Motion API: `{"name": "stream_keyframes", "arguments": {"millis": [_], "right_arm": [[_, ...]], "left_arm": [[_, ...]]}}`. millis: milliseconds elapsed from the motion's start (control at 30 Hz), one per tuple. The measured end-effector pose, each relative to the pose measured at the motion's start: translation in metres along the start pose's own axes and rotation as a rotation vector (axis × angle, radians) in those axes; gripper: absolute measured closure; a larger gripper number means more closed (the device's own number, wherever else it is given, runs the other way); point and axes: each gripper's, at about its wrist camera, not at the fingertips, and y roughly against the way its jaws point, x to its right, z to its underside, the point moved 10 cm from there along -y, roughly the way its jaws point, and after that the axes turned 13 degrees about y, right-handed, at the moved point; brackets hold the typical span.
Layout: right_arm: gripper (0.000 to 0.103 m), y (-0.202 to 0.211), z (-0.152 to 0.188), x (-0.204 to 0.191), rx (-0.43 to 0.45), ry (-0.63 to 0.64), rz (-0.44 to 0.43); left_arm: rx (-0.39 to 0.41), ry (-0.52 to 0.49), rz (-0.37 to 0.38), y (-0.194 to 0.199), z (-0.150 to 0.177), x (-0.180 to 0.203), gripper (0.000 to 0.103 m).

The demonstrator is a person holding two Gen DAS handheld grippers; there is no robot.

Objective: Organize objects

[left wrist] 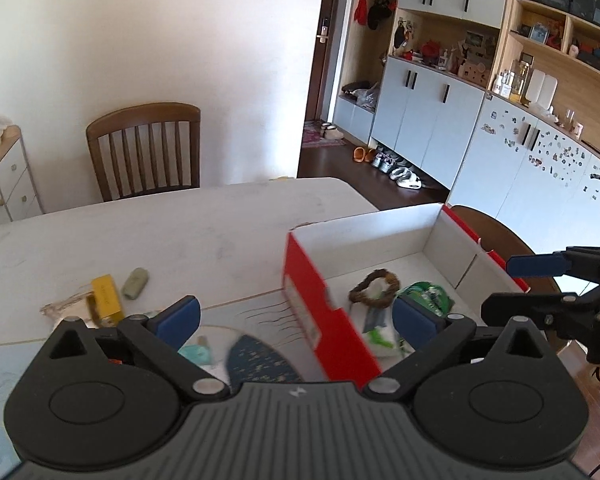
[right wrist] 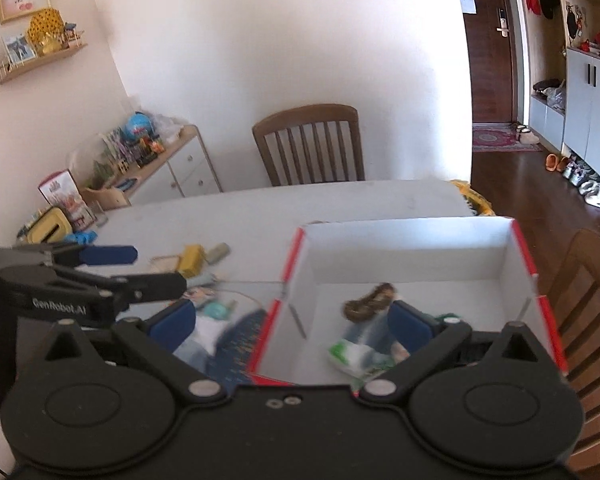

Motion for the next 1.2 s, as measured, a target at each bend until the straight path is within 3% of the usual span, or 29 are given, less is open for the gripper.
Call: {"name": "stream_keyframes", "arguments": {"millis": [200, 533, 900, 1200], "right_arm": [[0.001, -0.016, -0.012, -0.037, 0.029, 0.032, 0.025], [0.001, -0.058, -0.016, -0.088, -0.008, 0.089, 0.019], [0.003, -0.109, 0.008, -0.128, -0.121, 0.168, -0.021], [0.012, -0.158, 0.036, -0.139, -0.229, 0.225, -0.022]], "left_arm": [[0.001, 0.006, 0.018, 0.012, -0.002, -0.036, 0.0], [0.009, 0.066, 0.052, 0.017, -0.013, -0.104, 0.0], [-0.014, 0.043, 0.004, -0.009, 0.002, -0.158, 0.0], [-0.03, 0.021, -0.018, -0.04, 0.025, -0.176, 0.0]]}}
